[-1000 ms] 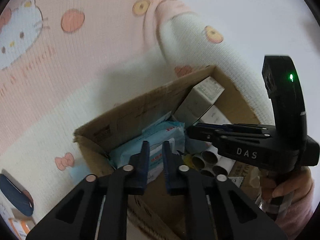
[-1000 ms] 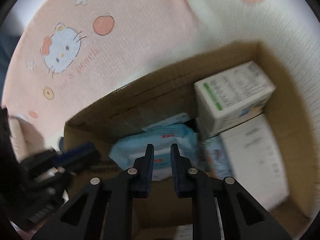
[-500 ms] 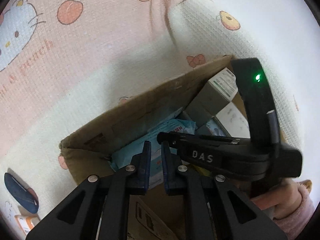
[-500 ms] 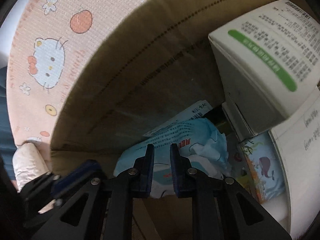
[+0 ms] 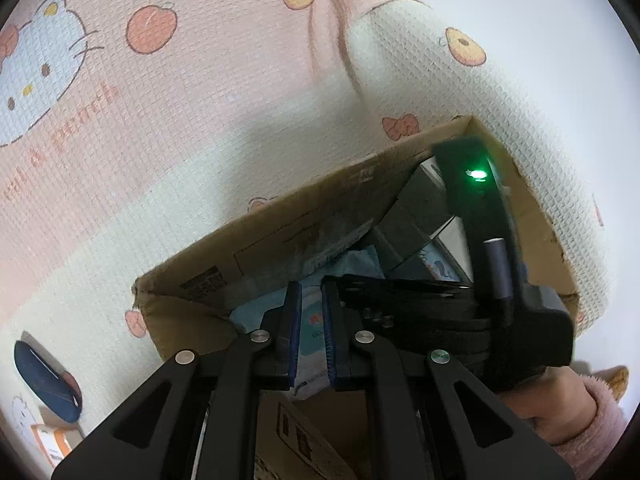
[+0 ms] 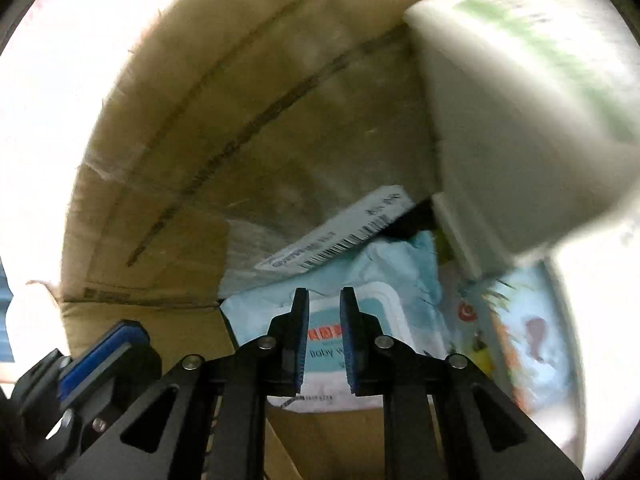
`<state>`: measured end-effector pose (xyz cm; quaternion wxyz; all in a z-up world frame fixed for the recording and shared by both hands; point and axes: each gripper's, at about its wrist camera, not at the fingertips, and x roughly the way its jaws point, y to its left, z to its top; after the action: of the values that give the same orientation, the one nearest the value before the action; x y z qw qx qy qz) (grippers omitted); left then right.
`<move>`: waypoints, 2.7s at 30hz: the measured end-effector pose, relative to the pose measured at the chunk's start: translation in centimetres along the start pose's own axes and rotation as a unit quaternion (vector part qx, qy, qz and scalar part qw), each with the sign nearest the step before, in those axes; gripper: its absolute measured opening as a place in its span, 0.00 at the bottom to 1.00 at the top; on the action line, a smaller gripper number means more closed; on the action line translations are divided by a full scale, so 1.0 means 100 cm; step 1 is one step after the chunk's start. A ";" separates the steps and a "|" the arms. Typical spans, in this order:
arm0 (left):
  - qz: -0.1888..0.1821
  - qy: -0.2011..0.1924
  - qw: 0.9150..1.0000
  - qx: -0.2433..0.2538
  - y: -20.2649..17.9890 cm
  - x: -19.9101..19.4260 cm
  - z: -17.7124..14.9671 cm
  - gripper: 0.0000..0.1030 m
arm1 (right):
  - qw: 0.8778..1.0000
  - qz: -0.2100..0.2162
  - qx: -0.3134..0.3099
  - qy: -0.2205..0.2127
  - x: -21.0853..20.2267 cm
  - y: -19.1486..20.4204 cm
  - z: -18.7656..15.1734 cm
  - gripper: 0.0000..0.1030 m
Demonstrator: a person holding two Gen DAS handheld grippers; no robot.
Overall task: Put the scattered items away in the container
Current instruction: 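Lower the wipes pack into the box and open the right gripper, then withdraw the right gripper from the box toward the orange-and-white tissue pack, then close the right gripper on the orange-and-white tissue pack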
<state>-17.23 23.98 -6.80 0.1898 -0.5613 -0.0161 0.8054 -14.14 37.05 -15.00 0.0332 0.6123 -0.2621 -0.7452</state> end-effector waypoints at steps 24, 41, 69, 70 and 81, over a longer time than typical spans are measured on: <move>0.000 -0.125 0.990 0.072 0.004 -0.080 -0.046 0.55 | 0.983 -0.104 -0.106 -0.109 -0.118 0.067 -0.081 0.29; 0.041 -0.203 0.978 0.007 0.104 -0.141 -0.105 0.55 | 0.952 -0.148 -0.210 -0.166 -0.078 0.190 -0.120 0.46; 0.132 -0.086 0.965 -0.209 0.302 -0.113 -0.265 0.55 | 0.955 0.000 -0.290 0.062 0.122 0.262 -0.191 0.46; 0.136 -0.089 0.962 -0.219 0.309 -0.114 -0.270 0.55 | 0.955 0.002 -0.288 0.064 0.125 0.262 -0.192 0.46; 0.123 -0.107 0.931 -0.328 0.369 -0.118 -0.305 0.55 | 0.960 0.081 -0.260 0.063 0.158 0.264 -0.214 0.46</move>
<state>3.44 -19.83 -16.28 -0.1081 -0.5008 -0.2299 0.8275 -5.36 1.02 -20.17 0.2676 0.6053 -0.1054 -0.7422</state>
